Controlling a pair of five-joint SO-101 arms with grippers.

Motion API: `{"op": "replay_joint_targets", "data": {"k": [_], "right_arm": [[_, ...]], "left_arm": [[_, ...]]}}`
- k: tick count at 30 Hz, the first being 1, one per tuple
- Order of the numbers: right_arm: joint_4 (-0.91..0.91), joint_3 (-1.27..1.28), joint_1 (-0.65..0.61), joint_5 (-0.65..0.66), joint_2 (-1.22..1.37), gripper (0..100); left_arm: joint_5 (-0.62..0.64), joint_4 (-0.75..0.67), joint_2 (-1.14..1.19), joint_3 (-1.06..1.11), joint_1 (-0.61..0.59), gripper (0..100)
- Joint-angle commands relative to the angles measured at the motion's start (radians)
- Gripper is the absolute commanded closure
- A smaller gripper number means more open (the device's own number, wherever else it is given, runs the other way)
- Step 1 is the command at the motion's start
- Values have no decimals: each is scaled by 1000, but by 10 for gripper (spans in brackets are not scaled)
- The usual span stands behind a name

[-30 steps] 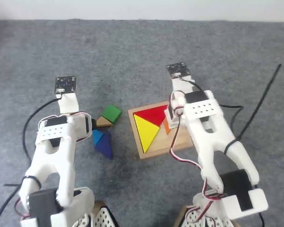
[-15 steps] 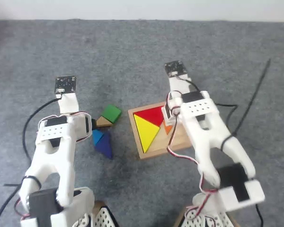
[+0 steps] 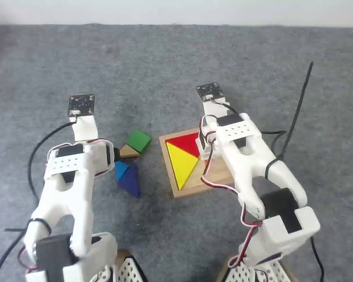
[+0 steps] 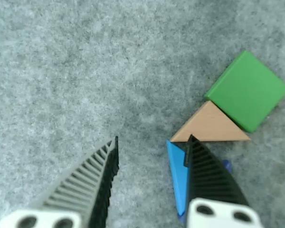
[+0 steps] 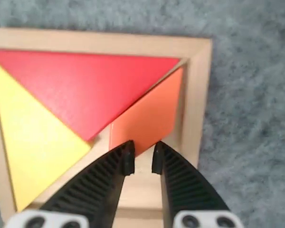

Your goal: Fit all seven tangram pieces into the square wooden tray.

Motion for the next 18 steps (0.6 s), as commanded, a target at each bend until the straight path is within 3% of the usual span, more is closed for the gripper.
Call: {"op": "replay_joint_targets", "data": {"k": [1, 11, 18], "right_arm": [[44, -17, -36, -12, 7, 908], [90, 51, -38, -11, -50, 913], [-38, 219, -156, 15, -297, 909]], "left_arm": [[-9, -17, 0, -8, 5, 777], [-9, -17, 0, -8, 5, 777], [-9, -17, 0, -8, 5, 777]]}}
